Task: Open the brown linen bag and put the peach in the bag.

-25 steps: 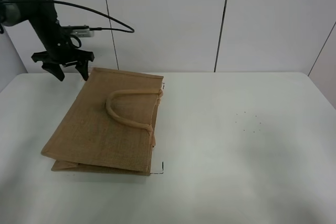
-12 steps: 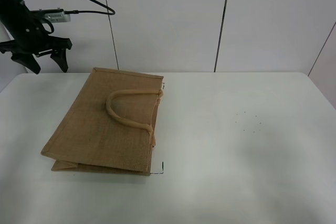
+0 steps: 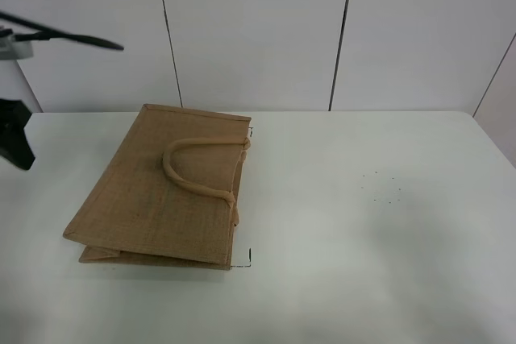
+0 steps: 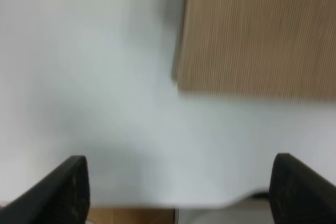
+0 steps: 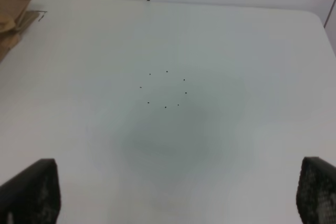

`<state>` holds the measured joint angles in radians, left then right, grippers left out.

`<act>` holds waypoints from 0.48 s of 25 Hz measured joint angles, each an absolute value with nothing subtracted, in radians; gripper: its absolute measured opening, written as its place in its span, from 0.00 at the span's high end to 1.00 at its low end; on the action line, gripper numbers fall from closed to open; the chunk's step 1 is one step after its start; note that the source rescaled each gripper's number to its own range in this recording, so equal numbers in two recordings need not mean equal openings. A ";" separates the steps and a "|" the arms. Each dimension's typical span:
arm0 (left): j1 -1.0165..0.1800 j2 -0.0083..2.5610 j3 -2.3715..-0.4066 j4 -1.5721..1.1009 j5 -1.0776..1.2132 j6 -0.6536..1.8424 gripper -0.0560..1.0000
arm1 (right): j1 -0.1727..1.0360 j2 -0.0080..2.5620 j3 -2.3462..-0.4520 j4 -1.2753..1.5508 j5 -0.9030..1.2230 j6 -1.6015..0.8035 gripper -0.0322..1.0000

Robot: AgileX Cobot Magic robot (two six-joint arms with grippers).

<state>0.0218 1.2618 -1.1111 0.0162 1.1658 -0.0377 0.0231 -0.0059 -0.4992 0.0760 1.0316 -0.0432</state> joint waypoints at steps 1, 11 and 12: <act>0.022 1.204 -1.060 0.016 1.166 -0.038 0.05 | 0.023 -0.006 -0.499 0.076 1.032 -0.043 0.00; 0.022 0.694 -0.556 0.016 1.064 0.000 0.05 | 0.023 -0.006 -0.499 0.076 1.032 -0.043 0.00; 0.022 0.642 -0.531 0.016 1.064 0.007 0.05 | 0.023 -0.006 -0.499 0.076 1.032 -0.043 0.00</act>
<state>0.0218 0.6416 -0.5306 0.0162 1.0643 0.0069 0.0231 -0.0059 -0.4992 0.0760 1.0316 -0.0432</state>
